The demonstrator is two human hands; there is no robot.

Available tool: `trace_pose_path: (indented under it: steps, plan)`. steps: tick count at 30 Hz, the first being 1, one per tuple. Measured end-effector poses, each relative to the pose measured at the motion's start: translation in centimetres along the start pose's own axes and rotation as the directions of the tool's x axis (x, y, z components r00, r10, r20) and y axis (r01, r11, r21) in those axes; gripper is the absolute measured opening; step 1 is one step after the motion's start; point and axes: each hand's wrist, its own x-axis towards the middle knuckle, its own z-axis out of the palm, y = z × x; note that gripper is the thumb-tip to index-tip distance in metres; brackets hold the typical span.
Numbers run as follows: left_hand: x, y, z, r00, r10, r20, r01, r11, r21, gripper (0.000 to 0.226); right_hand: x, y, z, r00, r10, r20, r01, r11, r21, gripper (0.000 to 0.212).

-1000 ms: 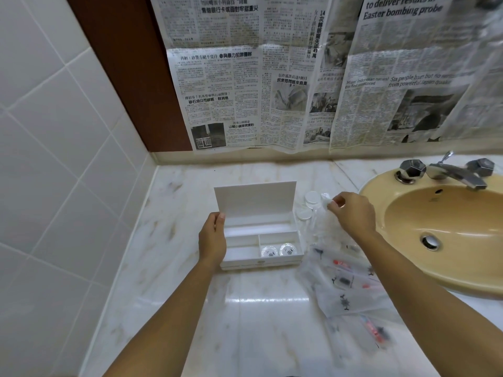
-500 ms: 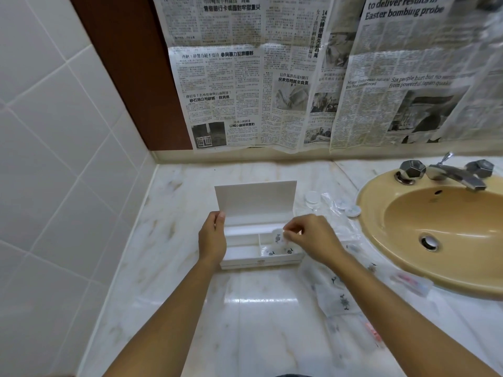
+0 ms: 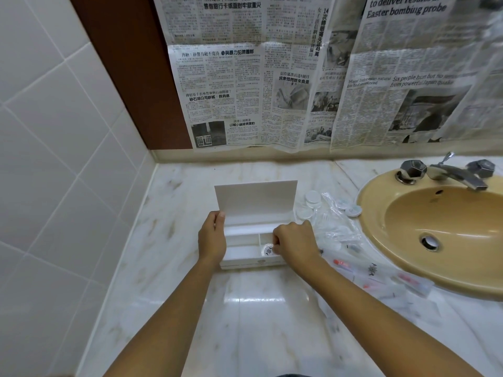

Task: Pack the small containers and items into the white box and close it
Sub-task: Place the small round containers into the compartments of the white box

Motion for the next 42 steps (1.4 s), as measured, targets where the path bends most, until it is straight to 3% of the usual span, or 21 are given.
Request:
trace_pose_path:
  steps: [4, 8, 12, 15, 17, 19, 26, 33, 38, 42]
  plan:
    - [-0.1, 0.0, 0.0, 1.000, -0.002, 0.003, 0.002, 1.000, -0.011, 0.031, 0.1, -0.1, 0.0, 1.000, 0.010, 0.008, -0.010, 1.000, 0.001, 0.011]
    - [0.0, 0.0, 0.0, 1.000, -0.005, 0.000, 0.005, 1.000, -0.016, 0.030, -0.5, 0.6, -1.1, 0.997, 0.058, -0.049, -0.043, 0.964, 0.261, 0.010]
    - [0.1, 0.0, 0.0, 1.000, -0.014, 0.001, 0.014, 1.000, -0.009, 0.029, -0.2, 2.7, -2.5, 0.950, 0.280, -0.140, -0.169, 0.834, 0.525, 0.023]
    - [0.0, -0.1, 0.0, 1.000, -0.014, 0.001, 0.014, 1.000, -0.011, 0.029, 0.8, 5.2, -2.6, 0.895, 0.401, -0.195, -0.210, 0.766, 0.607, 0.020]
    - [0.0, -0.1, 0.0, 1.000, -0.013, 0.005, 0.013, 1.000, -0.007, 0.029, 1.6, 6.9, -2.1, 0.896, 0.404, -0.184, -0.220, 0.765, 0.605, 0.014]
    - [0.1, -0.1, 0.0, 1.000, -0.011, 0.003, 0.011, 1.000, -0.002, 0.030, 2.2, 8.2, -1.2, 0.923, 0.355, -0.146, -0.221, 0.803, 0.553, 0.022]
    - [0.1, -0.2, 0.0, 1.000, 0.005, 0.001, -0.005, 1.000, 0.000, 0.031, 4.3, 9.5, 1.4, 0.960, 0.240, -0.147, -0.205, 0.955, 0.216, 0.043]
    - [0.0, -0.1, 0.0, 1.000, -0.001, 0.005, 0.002, 1.000, -0.023, 0.030, 5.5, 9.7, 1.5, 0.966, 0.216, -0.140, -0.205, 0.975, 0.088, 0.034]
    - [0.0, -0.1, 0.0, 1.000, -0.004, 0.007, 0.005, 0.999, -0.033, 0.030, 5.1, 9.9, 0.3, 0.958, 0.213, -0.194, -0.174, 0.964, 0.199, 0.028]
    - [0.0, 0.0, -0.1, 1.000, -0.005, 0.004, 0.005, 1.000, -0.030, 0.029, 3.7, 10.5, -1.6, 0.957, 0.257, -0.135, -0.190, 0.907, 0.375, 0.020]
